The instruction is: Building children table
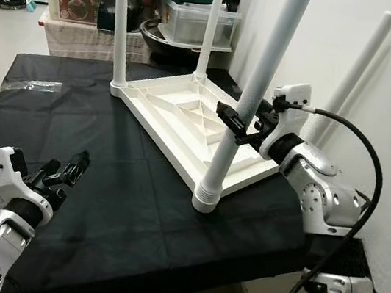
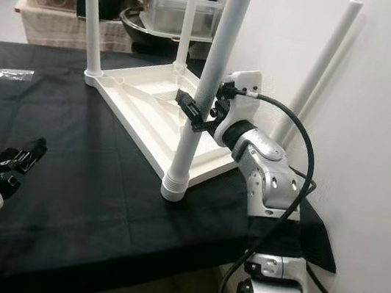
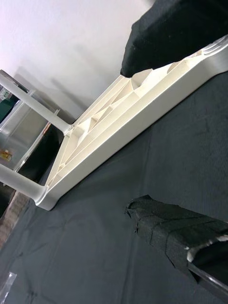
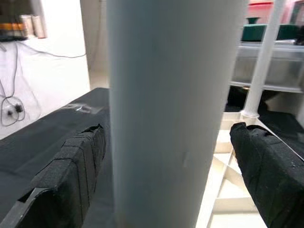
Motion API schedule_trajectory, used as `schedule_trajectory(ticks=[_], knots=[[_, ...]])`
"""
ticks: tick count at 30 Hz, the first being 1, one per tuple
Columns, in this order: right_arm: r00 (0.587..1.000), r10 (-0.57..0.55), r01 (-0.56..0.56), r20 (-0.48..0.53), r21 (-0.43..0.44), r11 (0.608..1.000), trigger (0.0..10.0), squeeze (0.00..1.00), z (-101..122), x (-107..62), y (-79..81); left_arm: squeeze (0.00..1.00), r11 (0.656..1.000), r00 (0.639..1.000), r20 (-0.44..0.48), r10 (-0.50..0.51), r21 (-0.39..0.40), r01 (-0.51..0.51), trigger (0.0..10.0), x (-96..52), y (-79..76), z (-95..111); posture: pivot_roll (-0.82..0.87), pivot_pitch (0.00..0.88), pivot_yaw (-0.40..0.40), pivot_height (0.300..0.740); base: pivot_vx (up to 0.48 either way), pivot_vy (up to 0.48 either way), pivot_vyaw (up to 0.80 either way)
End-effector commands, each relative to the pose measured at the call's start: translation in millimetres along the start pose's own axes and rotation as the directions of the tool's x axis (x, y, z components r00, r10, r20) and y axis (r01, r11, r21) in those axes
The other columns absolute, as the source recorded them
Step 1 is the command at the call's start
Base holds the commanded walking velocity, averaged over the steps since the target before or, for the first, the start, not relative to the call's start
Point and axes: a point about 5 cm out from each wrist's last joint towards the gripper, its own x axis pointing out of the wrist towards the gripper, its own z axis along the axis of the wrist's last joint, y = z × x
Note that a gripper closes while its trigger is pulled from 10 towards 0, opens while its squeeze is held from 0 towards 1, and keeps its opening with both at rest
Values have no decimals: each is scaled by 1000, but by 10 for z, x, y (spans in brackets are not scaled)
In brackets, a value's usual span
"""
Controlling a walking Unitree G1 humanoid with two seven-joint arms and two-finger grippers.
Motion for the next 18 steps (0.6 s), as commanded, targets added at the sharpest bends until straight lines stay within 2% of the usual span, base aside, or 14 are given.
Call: schedule_trajectory(ticks=[1, 4, 18], knots=[[1000, 29, -29, -4, -10, 1000, 10000, 0, -6, 17, 2, 0, 1000, 1000, -14, 4, 14, -4, 10000, 4, 19, -20, -39, 0, -70, 740, 0, 0, 0], [997, 78, -78, -13, -14, 997, 10000, 0, -39, 46, -40, 0, 1000, 1000, -15, 3, 14, -3, 10000, 6, 11, -24, -36, 0, -71, 740, 0, 0, 0], [989, 136, -137, -52, -16, 990, 10000, 0, -169, 81, -190, 0, 1000, 1000, -11, 8, 18, -7, 10000, -9, 24, -7, -18, 0, -82, 740, 0, 0, 0]])
